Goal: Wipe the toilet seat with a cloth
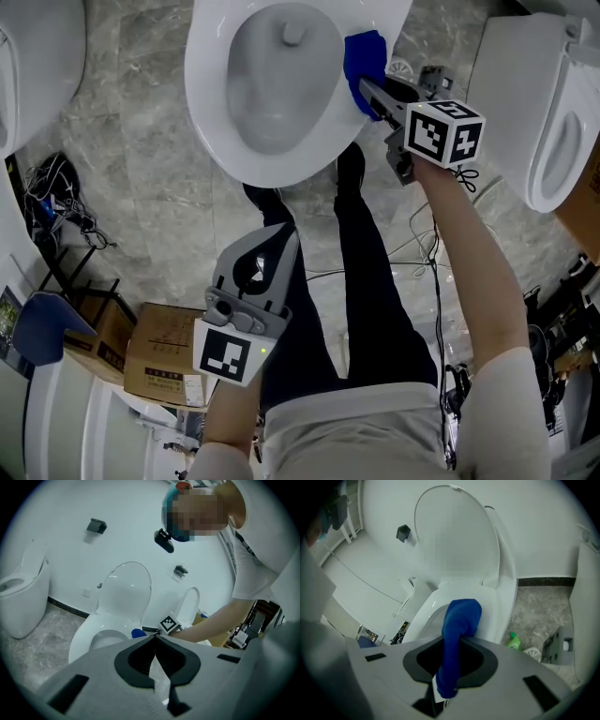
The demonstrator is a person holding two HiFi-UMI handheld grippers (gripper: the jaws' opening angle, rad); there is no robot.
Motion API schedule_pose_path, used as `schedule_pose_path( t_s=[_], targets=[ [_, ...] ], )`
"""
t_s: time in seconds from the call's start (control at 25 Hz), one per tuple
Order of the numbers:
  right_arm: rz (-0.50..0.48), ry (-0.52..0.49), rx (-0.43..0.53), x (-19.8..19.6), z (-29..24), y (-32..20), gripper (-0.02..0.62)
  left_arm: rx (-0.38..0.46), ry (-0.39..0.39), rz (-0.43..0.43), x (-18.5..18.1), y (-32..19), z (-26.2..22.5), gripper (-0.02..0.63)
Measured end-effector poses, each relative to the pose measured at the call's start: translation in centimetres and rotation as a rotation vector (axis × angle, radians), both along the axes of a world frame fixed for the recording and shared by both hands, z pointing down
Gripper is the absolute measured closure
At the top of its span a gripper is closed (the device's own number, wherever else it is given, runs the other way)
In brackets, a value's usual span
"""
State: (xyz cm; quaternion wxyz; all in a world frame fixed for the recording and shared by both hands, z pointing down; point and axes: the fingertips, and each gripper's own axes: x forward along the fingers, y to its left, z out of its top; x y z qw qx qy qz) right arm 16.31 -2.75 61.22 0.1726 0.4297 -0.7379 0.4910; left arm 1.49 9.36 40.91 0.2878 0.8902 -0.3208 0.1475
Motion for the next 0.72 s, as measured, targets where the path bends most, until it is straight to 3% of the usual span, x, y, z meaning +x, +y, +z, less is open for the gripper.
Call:
schedule_pose_path(
  t_s=[0.72],
  targets=[
    [0.093,-0.016,0.007,1.8,-0.2,-4.3,0.541,-0.007,0.005,-0.037,-0.4,-1.8,0.4,0.597]
  ],
)
